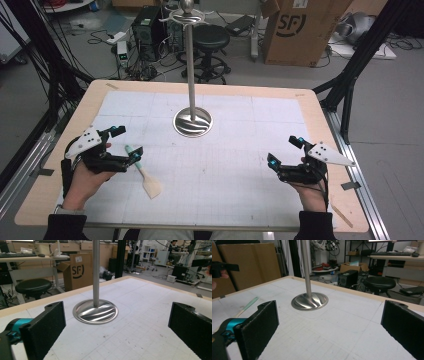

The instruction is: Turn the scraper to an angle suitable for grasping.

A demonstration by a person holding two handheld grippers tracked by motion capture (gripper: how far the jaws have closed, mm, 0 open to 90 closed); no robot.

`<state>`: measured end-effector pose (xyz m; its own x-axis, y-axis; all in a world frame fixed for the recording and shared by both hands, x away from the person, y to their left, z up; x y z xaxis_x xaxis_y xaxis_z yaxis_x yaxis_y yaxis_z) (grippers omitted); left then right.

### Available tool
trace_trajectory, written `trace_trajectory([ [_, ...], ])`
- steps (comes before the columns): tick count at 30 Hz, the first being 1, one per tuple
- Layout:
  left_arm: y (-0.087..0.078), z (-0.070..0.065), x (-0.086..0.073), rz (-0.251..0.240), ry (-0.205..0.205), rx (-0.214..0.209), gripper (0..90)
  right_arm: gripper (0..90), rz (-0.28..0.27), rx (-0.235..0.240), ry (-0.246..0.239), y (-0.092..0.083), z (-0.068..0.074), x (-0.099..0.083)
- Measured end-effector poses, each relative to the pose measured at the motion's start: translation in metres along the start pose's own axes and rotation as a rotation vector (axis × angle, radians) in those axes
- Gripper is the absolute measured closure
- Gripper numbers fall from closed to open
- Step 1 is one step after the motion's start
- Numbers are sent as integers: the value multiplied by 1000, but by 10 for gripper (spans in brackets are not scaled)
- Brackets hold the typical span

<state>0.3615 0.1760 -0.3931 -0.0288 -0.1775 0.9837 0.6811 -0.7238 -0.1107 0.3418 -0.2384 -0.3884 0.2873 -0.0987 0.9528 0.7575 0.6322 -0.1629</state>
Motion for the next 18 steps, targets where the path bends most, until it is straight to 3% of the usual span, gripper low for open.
trace_trajectory([
  [2,-1,1,-1,4,10,15,17,2,1,13,-2,1,2,0],
  [8,-1,-3,-3,10,27,0,17,2,8,20,2,2,4,-2],
  [14,0,-3,-5,10,70,19,18,2,8,21,8,3,2,-2],
  [16,0,-3,-7,23,75,20,41,2,10,22,13,3,1,-3],
  [18,-2,-4,-7,17,98,21,223,2,15,32,12,4,1,-5],
])
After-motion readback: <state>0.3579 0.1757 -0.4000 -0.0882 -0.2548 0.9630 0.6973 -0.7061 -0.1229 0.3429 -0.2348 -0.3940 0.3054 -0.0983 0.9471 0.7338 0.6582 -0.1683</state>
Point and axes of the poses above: each handheld gripper's, and its own axes: y roughly forward along the jaws, x roughly out of its top, z roughly to its left, the point moved 10 cm from there along y, roughly forward along the jaws, and after that the axes turned 11 degrees about y, right-handed, at the moved point
